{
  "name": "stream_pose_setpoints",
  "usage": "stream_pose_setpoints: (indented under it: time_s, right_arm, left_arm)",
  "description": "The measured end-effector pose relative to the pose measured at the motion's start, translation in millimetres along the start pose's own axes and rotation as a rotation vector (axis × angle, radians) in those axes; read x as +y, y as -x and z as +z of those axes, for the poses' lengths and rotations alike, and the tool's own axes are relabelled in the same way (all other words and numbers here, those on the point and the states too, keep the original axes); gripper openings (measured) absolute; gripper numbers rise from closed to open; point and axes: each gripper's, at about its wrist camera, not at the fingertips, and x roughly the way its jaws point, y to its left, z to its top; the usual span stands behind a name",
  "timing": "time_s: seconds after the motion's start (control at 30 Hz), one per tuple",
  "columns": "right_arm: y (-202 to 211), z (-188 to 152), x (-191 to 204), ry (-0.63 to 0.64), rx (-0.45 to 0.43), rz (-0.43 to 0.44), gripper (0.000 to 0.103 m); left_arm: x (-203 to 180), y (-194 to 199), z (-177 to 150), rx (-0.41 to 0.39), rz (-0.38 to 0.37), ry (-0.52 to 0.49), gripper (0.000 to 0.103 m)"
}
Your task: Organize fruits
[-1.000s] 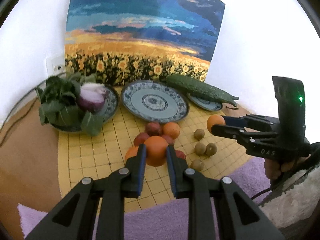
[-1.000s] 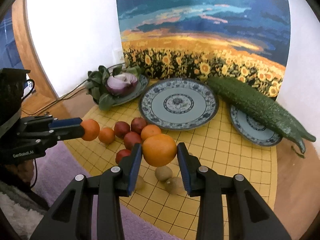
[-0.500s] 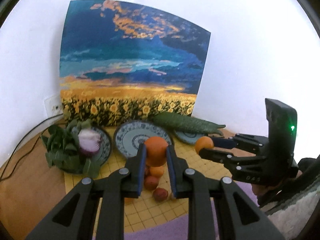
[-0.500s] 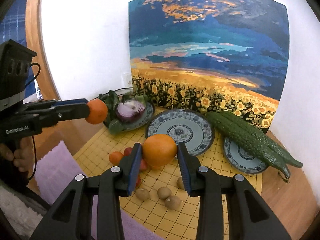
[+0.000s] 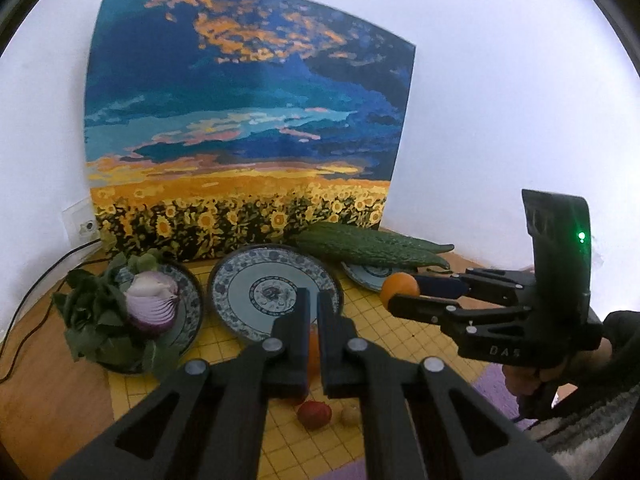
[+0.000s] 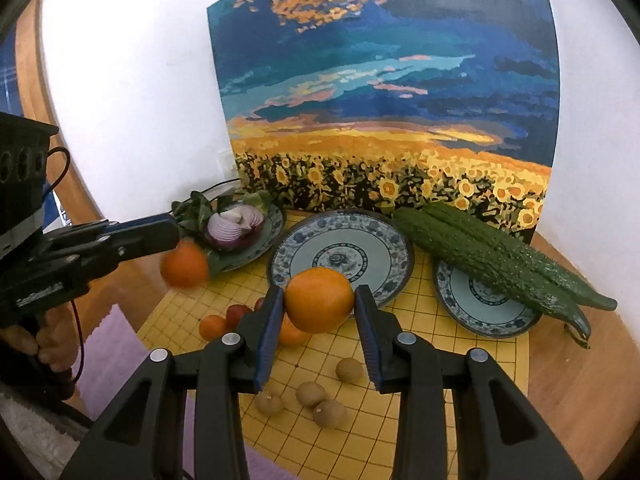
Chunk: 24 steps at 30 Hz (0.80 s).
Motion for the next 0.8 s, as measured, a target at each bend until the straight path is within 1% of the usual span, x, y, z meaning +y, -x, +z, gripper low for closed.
stream_pose_setpoints:
  time_s: [0.13,0.2,0.23,0.3,0.37,0.5,0.53,0.57,0.6,0.63,0.67,0.8]
  right_arm:
    - [-17.2,1.8,-9.5,-0.032,0.026,0.011,0.037]
    - [-31.7,1.3,-14.4,-0.055,0.053,0.002,0.037]
    - [-38.2,0.7,-15.6,-0.061,0.071,-0.004,0.037]
    - [-44.3,-1.6,-18.2,-0.076,0.091,0.0,0.037]
    - [-45.2,-5.0,-21.0,-0.095,0.095,0.003,0.037]
    - [-49.5,-9.9,-27.7,-0.131,0.111,-0.007,0.037]
    - [-50.0,-10.8,-28.1,-0.136,0.116,-0.007,0.037]
    - [-49.6,-11.7,-27.4,-0.135,0.117,-0.006,0.037]
    - [-48.6,-12.3,-25.9,-0.131,0.115,-0.004,0.037]
    - [-48.2,-13.0,-23.8,-0.126,0.112,-0.002,0.037]
    - [-47.3,-14.1,-22.0,-0.121,0.112,0.003,0.037]
    - [-52.6,-16.8,-7.9,-0.071,0.142,0.024,0.037]
  left_arm:
    - [6.8,-22.6,1.8,0.007,-0.032,0.024,0.003]
    - [13.6,-35.5,-2.6,0.039,-0.031,0.033,0.003]
    - [20.0,-39.0,-7.8,0.049,-0.038,0.053,0.003]
    - [30.3,-40.0,-17.4,0.067,-0.052,0.097,0.003]
    - [40.8,-39.1,-29.4,0.095,-0.044,0.135,0.003]
    - [59.0,-23.3,-52.1,0.149,-0.029,0.174,0.005]
    - [62.5,-18.0,-55.9,0.154,-0.033,0.182,0.011]
    - [67.9,-5.9,-62.4,0.163,-0.015,0.184,0.018]
    - [71.0,1.7,-66.0,0.166,0.003,0.181,0.035]
    - [75.5,13.6,-70.4,0.162,0.023,0.179,0.045]
    - [80.9,28.0,-75.2,0.15,0.037,0.182,0.047]
    - [99.6,71.1,-87.2,0.123,0.114,0.213,0.047]
